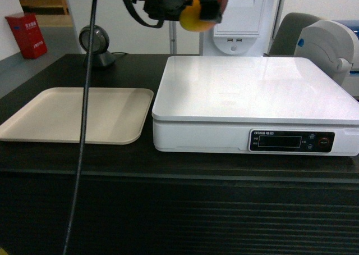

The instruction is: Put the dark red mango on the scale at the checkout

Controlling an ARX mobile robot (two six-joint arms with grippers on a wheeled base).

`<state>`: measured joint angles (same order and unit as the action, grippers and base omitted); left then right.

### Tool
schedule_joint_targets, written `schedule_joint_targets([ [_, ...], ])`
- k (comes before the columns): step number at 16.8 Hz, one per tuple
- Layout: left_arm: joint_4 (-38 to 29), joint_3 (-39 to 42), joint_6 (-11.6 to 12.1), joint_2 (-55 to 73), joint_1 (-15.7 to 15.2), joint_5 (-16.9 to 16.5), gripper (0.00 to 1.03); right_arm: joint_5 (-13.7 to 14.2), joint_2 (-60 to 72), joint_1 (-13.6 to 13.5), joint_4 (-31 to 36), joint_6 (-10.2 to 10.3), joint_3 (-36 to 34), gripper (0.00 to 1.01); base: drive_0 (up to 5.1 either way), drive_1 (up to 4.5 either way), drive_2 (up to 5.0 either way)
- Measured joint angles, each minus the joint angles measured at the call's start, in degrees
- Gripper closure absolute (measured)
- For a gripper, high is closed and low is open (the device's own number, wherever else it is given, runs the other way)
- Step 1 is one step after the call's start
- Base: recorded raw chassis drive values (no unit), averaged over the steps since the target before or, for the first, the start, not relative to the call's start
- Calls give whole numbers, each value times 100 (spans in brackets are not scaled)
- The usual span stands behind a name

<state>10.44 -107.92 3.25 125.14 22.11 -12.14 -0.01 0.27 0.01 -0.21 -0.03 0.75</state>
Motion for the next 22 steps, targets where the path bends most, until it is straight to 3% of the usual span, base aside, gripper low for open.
schedule_joint_targets([
  [8, 63, 68, -7, 402, 955, 256, 46, 0, 0, 0, 0, 0, 0, 3, 0, 0, 0],
  [11, 203, -55, -2, 767, 1010, 400, 46, -2, 0, 0, 0, 0, 0, 3, 0, 0, 0],
  [15, 636, -905, 4, 1379, 999, 752, 46, 0, 0, 0, 0, 0, 0, 3, 0, 0, 0],
  [19, 887, -1303, 22, 1593, 999, 815, 46, 0, 0, 0, 0, 0, 0, 3, 0, 0, 0],
  [22, 879, -1303, 26, 1596, 1001, 748, 16, 0, 0, 0, 0, 0, 0, 3, 0, 0, 0],
])
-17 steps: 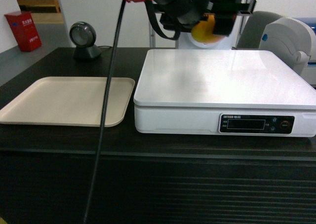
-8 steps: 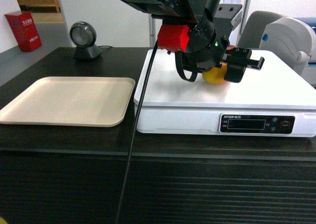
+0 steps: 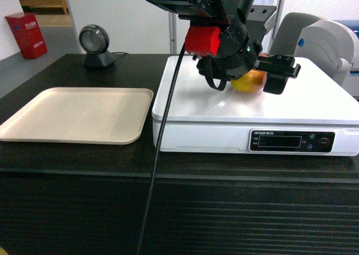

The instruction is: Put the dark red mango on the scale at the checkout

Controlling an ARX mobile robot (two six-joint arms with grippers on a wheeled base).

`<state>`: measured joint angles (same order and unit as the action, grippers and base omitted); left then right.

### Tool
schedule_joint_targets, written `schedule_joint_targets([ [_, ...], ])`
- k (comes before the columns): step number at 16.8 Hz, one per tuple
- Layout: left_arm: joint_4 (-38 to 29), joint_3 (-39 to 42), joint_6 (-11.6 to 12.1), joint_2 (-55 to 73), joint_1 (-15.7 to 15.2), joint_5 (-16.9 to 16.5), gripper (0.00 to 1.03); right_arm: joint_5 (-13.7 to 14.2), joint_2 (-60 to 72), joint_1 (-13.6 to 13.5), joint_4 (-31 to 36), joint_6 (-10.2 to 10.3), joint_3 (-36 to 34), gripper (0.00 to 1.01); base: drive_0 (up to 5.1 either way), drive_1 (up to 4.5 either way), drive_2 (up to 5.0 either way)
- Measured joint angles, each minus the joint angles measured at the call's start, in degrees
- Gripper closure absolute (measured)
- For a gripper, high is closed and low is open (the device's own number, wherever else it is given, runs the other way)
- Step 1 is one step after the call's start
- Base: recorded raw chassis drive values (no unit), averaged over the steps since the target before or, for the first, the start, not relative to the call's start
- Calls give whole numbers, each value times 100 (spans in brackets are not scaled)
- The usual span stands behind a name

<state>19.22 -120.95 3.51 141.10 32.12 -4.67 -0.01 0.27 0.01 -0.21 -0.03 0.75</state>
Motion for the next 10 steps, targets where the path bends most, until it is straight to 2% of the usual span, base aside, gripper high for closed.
schedule_joint_targets([
  [1, -85, 7, 4, -4, 7, -39, 4, -2, 0, 0, 0, 0, 0, 3, 0, 0, 0],
  [6, -621, 505, 42, -557, 20, -219, 5, 0, 0, 0, 0, 0, 0, 3, 0, 0, 0],
  [10, -1434, 1001, 13, -1696, -101, -439, 5, 0, 0, 0, 0, 0, 0, 3, 0, 0, 0],
])
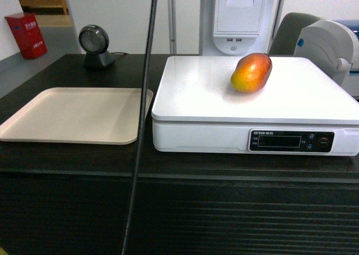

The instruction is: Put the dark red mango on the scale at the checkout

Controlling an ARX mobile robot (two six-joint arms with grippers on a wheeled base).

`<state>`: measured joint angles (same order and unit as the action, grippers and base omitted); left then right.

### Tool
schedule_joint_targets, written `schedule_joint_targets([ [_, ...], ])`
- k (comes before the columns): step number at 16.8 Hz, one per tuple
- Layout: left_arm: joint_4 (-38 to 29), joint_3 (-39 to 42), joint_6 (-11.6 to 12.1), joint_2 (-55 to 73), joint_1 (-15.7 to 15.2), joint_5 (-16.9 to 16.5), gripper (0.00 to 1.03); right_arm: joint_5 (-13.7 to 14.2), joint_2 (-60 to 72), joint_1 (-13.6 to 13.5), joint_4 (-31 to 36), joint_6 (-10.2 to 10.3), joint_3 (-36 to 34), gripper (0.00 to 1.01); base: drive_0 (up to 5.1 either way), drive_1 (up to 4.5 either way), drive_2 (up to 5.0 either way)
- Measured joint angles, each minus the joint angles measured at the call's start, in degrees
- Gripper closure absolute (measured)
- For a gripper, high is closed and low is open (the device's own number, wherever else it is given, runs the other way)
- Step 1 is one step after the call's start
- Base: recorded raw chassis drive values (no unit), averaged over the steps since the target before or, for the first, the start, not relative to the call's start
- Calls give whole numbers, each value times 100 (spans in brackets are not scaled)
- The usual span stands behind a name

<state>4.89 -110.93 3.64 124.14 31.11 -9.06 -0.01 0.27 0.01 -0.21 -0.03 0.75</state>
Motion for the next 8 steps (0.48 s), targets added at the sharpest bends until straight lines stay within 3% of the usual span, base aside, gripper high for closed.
schedule_joint_targets([
  [3, -1152, 964, -160, -984, -634, 28, 5, -2, 0, 0, 0, 0, 0, 3, 0, 0, 0],
  [8, -2275, 2752, -326, -2614, -2256, -59, 5, 0, 0, 0, 0, 0, 0, 3, 0, 0, 0],
])
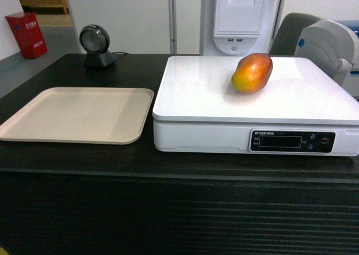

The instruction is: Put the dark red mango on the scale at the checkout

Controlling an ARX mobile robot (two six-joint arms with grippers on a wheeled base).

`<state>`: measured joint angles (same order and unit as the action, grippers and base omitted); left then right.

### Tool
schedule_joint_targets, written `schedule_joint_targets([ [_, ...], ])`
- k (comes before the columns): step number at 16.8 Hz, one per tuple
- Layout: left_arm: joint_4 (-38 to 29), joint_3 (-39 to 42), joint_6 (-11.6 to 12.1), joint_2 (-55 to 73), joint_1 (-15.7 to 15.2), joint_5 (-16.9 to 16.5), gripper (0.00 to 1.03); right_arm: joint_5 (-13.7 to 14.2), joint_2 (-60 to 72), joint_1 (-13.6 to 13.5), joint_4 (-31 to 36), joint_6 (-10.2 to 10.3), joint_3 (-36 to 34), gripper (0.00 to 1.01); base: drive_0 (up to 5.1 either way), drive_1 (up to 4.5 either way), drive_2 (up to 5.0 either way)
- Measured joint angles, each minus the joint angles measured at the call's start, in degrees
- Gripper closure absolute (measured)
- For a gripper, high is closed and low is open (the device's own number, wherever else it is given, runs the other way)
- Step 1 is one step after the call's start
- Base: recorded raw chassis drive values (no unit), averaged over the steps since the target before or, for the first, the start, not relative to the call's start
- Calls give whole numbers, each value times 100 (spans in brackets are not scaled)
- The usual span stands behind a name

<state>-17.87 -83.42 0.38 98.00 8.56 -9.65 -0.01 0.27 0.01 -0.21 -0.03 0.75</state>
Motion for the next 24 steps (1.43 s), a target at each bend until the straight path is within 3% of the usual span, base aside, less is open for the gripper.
schedule_joint_targets([
  [1, -111, 278, -20, -232, -269, -35, 5, 0, 0, 0, 0, 0, 0, 3, 0, 0, 0],
  [2, -4, 568, -11, -490, -466, 216, 9, 0, 0, 0, -2, 0, 0, 3, 0, 0, 0],
  [3, -170, 1300, -17, -975, -575, 918, 21, -2, 0, 0, -2, 0, 0, 3, 0, 0, 0],
  [4, -549, 2188, -17, -1537, -704, 1093, 34, -2, 0, 0, 0, 0, 0, 3, 0, 0, 0],
  [7, -1547, 4218, -17, -2634, -874, 986, 72, -2, 0, 0, 0, 0, 0, 3, 0, 0, 0],
  [10, -1709, 4798, -17, -2776, -866, 984, 84, 0, 0, 0, 0, 0, 0, 3, 0, 0, 0],
  [12, -1974, 5554, -17, -3156, -850, 968, 101, 0, 0, 0, 0, 0, 0, 3, 0, 0, 0],
  [17, -2251, 7121, -26, -4524, -855, 970, 101, -2, 0, 0, 0, -2, 0, 3, 0, 0, 0],
  [24, -1576, 7908, -24, -5969, -855, 970, 101, 0, 0, 0, 0, 0, 0, 3, 0, 0, 0],
])
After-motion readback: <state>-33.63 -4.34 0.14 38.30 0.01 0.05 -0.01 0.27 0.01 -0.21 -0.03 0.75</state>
